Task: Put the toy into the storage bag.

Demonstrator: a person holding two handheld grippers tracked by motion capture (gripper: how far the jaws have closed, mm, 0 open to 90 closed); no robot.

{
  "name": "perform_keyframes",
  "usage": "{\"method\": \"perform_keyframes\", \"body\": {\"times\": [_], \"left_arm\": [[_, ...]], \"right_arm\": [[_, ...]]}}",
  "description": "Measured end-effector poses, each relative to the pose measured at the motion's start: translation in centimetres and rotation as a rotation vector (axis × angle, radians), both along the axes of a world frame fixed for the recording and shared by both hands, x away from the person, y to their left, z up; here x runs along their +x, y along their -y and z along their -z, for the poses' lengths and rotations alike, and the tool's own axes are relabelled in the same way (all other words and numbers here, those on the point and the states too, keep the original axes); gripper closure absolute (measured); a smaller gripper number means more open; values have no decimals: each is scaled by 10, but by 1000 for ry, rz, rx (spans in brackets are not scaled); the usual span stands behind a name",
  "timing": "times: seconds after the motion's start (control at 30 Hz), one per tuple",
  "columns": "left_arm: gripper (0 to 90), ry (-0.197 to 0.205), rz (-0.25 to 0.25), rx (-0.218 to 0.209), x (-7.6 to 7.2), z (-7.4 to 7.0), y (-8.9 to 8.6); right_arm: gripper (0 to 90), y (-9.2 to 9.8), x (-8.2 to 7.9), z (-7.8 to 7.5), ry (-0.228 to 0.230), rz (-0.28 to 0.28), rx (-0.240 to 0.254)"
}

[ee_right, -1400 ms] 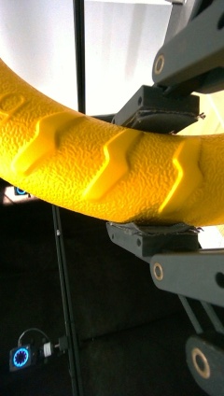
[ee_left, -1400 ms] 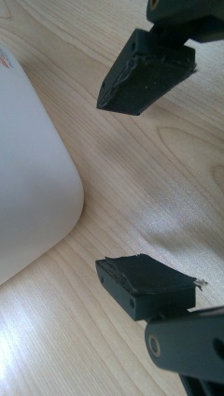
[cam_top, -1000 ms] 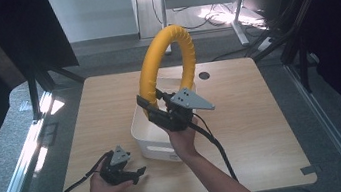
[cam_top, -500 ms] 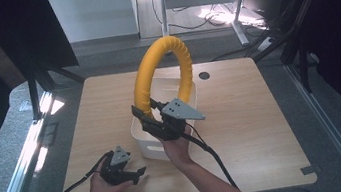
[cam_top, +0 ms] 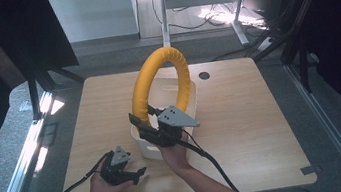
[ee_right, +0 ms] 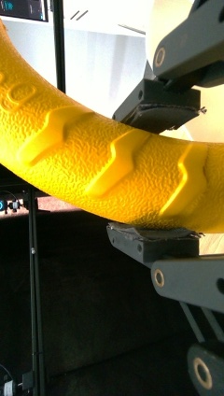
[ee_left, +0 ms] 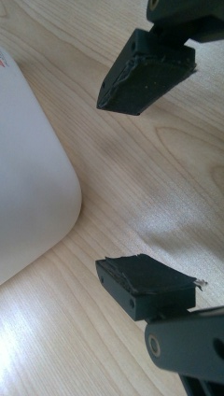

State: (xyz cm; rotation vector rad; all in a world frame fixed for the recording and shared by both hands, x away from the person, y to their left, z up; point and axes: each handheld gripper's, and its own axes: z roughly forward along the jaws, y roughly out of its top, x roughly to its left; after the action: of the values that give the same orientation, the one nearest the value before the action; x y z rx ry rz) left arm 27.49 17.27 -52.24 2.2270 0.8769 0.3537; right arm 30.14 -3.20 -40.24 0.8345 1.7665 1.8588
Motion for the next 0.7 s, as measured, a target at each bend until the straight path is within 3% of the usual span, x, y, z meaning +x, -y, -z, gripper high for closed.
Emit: {"method": "perform_keyframes", "body": {"times": [0.23,0.33,0.43,0.7], "left_arm": [[201,0,1,1,0,0,0],[201,1,1,1,0,0,0],[201,-1,3,-4,0,0,0],[200,-4,7,-4,0,0,0]], "right_arm": [[465,-1,-2,3,2,13,-17],[463,0,-6,0,-30,29,-23],[450,2,-9,-2,-34,39,-44],[357,1,-8,2,-68,22,-78]]}}
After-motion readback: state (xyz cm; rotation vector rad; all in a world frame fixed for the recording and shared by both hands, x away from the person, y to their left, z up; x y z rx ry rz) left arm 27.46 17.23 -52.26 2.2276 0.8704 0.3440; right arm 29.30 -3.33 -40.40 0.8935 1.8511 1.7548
